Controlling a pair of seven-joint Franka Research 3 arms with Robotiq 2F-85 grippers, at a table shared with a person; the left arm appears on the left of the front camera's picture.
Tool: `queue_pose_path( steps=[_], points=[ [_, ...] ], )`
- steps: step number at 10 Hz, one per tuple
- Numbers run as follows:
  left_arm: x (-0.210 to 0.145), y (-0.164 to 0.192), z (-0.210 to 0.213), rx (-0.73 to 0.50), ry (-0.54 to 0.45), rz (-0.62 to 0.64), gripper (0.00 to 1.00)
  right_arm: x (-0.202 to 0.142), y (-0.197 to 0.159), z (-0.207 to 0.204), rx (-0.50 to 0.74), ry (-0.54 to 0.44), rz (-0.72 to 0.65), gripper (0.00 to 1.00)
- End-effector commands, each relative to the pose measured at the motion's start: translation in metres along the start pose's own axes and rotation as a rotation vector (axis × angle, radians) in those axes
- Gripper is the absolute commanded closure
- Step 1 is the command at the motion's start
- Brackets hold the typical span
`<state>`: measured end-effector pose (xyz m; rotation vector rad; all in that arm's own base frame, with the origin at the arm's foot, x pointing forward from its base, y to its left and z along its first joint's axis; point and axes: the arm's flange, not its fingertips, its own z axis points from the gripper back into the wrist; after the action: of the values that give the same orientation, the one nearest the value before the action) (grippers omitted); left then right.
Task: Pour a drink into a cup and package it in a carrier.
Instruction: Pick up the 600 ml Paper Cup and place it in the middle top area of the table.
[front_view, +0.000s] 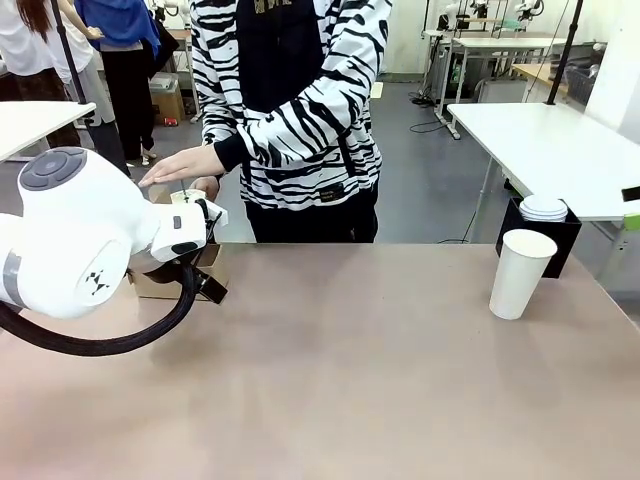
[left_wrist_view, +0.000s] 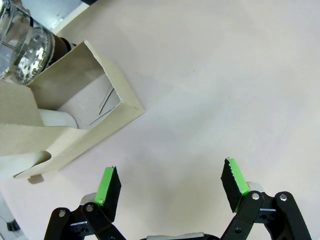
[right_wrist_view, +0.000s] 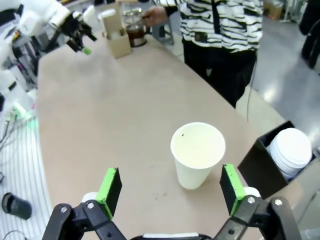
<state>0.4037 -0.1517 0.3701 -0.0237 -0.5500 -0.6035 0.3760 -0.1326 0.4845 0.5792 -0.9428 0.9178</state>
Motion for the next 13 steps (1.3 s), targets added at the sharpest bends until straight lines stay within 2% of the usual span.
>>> queue_pose_path(
  steps=[1, 3, 5, 7, 9, 10, 11, 12, 13],
  points=[
    [0.000, 0.000, 0.000, -0.001, -0.001, 0.000, 0.00, -0.033, -0.035, -0.005, 0.012, -0.066, -0.021, 0.00],
    [0.000, 0.000, 0.000, -0.001, -0.001, 0.000, 0.00, -0.077, -0.056, -0.023, 0.118, -0.155, 0.030, 0.00],
    [0.000, 0.000, 0.000, -0.001, -0.001, 0.000, 0.00, -0.118, -0.073, -0.053, 0.169, -0.249, 0.066, 0.00],
    [0.000, 0.000, 0.000, -0.001, -0.001, 0.000, 0.00, -0.150, -0.089, -0.088, 0.167, -0.307, 0.066, 0.00],
    [0.000, 0.000, 0.000, -0.001, -0.001, 0.000, 0.00, -0.168, -0.099, -0.116, 0.126, -0.358, 0.049, 0.00],
    [0.000, 0.000, 0.000, -0.001, -0.001, 0.000, 0.00, -0.166, -0.099, -0.117, 0.130, -0.387, 0.028, 0.00],
    [0.000, 0.000, 0.000, -0.001, -0.001, 0.000, 0.00, -0.151, -0.086, -0.101, 0.157, -0.392, 0.022, 0.00],
    [0.000, 0.000, 0.000, -0.001, -0.001, 0.000, 0.00, -0.173, -0.092, -0.124, 0.153, -0.342, 0.018, 0.00],
    [0.000, 0.000, 0.000, -0.001, -0.001, 0.000, 0.00, -0.170, -0.094, -0.121, 0.152, -0.358, 0.020, 0.00]
  ],
)
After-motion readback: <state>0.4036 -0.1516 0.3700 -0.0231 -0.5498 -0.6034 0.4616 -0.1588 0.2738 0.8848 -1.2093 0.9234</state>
